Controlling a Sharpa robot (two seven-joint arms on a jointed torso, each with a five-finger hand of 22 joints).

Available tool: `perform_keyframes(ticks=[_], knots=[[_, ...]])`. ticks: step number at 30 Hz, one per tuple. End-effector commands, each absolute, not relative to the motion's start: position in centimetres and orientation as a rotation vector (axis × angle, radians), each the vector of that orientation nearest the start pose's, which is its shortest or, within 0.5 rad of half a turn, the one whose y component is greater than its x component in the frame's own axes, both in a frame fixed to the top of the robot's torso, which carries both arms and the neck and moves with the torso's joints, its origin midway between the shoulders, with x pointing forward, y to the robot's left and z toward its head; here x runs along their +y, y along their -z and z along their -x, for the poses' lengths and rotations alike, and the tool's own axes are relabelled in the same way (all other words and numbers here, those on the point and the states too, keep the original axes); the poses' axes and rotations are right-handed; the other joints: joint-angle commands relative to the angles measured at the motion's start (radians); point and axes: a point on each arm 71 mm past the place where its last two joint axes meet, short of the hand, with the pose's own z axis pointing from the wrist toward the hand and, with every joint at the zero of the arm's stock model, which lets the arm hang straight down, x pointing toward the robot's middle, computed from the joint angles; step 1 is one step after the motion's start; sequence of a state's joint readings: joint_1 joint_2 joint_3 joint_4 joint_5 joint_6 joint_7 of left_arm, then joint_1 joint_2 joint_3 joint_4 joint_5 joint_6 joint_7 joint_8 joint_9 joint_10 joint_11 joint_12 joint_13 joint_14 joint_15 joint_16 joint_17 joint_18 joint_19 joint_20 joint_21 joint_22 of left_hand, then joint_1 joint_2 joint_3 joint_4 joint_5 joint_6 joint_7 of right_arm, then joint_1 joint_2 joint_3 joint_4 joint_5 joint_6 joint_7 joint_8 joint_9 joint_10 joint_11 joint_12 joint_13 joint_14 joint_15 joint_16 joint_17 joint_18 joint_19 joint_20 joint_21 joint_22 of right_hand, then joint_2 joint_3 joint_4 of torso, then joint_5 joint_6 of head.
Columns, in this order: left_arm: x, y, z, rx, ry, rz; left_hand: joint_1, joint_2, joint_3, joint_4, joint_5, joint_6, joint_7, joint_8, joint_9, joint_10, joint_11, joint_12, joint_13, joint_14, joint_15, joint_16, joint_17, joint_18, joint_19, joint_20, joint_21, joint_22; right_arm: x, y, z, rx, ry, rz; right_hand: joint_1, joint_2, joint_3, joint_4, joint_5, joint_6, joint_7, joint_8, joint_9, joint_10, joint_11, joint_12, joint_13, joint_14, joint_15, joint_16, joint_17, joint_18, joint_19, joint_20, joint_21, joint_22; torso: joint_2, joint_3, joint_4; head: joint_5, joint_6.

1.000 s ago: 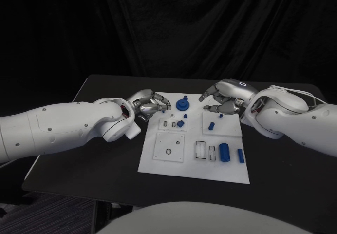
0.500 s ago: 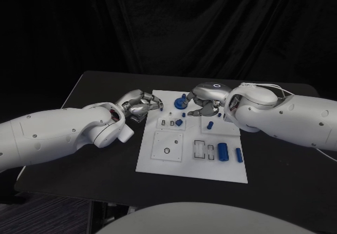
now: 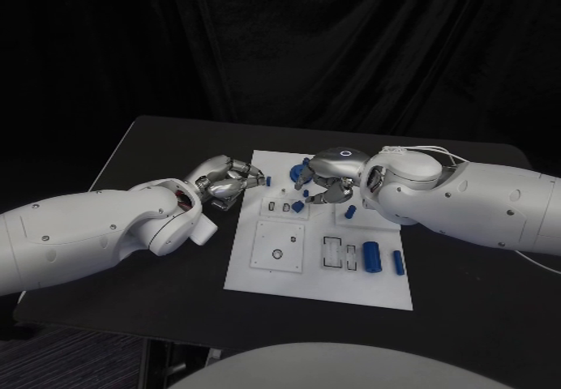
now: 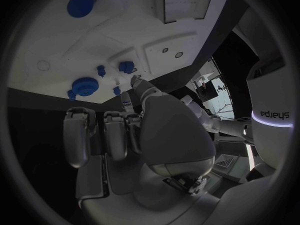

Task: Assemble the parts on the task board

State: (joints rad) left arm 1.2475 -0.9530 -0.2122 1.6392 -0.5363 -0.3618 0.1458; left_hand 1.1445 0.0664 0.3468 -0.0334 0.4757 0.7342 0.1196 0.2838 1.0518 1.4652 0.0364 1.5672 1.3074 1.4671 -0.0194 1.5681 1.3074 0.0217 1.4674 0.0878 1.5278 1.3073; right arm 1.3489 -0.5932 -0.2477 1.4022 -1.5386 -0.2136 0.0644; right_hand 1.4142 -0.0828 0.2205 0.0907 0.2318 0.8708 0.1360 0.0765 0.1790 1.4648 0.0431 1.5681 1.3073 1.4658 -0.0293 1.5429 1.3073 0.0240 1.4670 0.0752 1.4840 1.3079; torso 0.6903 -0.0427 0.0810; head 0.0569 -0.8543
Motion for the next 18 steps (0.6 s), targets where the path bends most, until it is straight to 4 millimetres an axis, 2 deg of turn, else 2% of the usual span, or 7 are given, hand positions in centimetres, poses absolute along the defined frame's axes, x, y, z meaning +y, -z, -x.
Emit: perform_keyframes(ticks=[1, 6, 14, 18], knots=[[22.53, 21.52, -44.68, 1.782, 1.161, 0.646, 0.005, 0.006, 0.006, 0.002, 0.009, 0.003, -0.007, 0.007, 0.001, 0.106, 0.000, 0.004, 0.263, 0.104, 0.000, 0.003, 0.263, -0.002, 0.052, 0.004, 0.003, 0.198, -10.08, 19.84, -48.78, 1.710, -0.715, 0.657, 0.009, -0.003, 0.001, -0.009, 0.005, -0.011, -0.001, -0.006, -0.003, 0.106, -0.005, 0.003, 0.263, 0.094, -0.001, 0.005, 0.217, 0.001, 0.059, 0.004, 0.005, 0.218, 0.005, -0.0064, 0.0088, -0.004, 0.000], [22.48, 21.55, -44.64, 1.784, 1.163, 0.645, 0.005, 0.006, 0.007, 0.002, 0.012, 0.005, -0.008, 0.010, 0.001, 0.106, 0.000, 0.004, 0.263, 0.104, 0.000, 0.003, 0.263, -0.002, 0.052, 0.004, 0.003, 0.198, -10.17, 20.03, -48.76, 1.716, -0.711, 0.658, 0.010, -0.004, 0.001, -0.012, 0.007, -0.006, -0.003, -0.003, -0.002, 0.106, -0.006, 0.003, 0.263, 0.095, -0.002, 0.007, 0.221, 0.000, 0.061, 0.003, 0.010, 0.221, 0.009, -0.0064, 0.0094, -0.002, -0.001], [22.47, 21.65, -44.64, 1.789, 1.162, 0.646, 0.005, 0.005, 0.007, 0.002, 0.013, 0.006, -0.008, 0.011, 0.001, 0.106, 0.000, 0.004, 0.263, 0.104, 0.000, 0.003, 0.263, -0.001, 0.051, 0.004, 0.002, 0.197, -10.07, 20.07, -48.77, 1.690, -0.694, 0.654, 0.014, -0.007, -0.001, -0.018, 0.009, -0.016, -0.010, -0.006, -0.003, 0.106, -0.013, 0.003, 0.263, 0.096, -0.007, 0.009, 0.226, -0.001, 0.063, -0.001, 0.012, 0.223, 0.011, -0.0094, 0.0124, -0.003, 0.001], [22.48, 21.72, -44.65, 1.793, 1.161, 0.648, 0.005, 0.005, 0.008, 0.002, 0.015, 0.008, -0.008, 0.012, 0.001, 0.106, -0.001, 0.004, 0.263, 0.104, -0.001, 0.003, 0.263, -0.001, 0.051, 0.004, 0.002, 0.197, -9.95, 20.07, -48.82, 1.667, -0.683, 0.652, 0.014, -0.007, -0.001, -0.018, 0.009, -0.016, -0.010, -0.006, -0.003, 0.106, -0.014, 0.003, 0.263, 0.096, -0.007, 0.008, 0.225, -0.001, 0.062, -0.001, 0.012, 0.222, 0.010, -0.0089, 0.0104, -0.002, 0.000]])
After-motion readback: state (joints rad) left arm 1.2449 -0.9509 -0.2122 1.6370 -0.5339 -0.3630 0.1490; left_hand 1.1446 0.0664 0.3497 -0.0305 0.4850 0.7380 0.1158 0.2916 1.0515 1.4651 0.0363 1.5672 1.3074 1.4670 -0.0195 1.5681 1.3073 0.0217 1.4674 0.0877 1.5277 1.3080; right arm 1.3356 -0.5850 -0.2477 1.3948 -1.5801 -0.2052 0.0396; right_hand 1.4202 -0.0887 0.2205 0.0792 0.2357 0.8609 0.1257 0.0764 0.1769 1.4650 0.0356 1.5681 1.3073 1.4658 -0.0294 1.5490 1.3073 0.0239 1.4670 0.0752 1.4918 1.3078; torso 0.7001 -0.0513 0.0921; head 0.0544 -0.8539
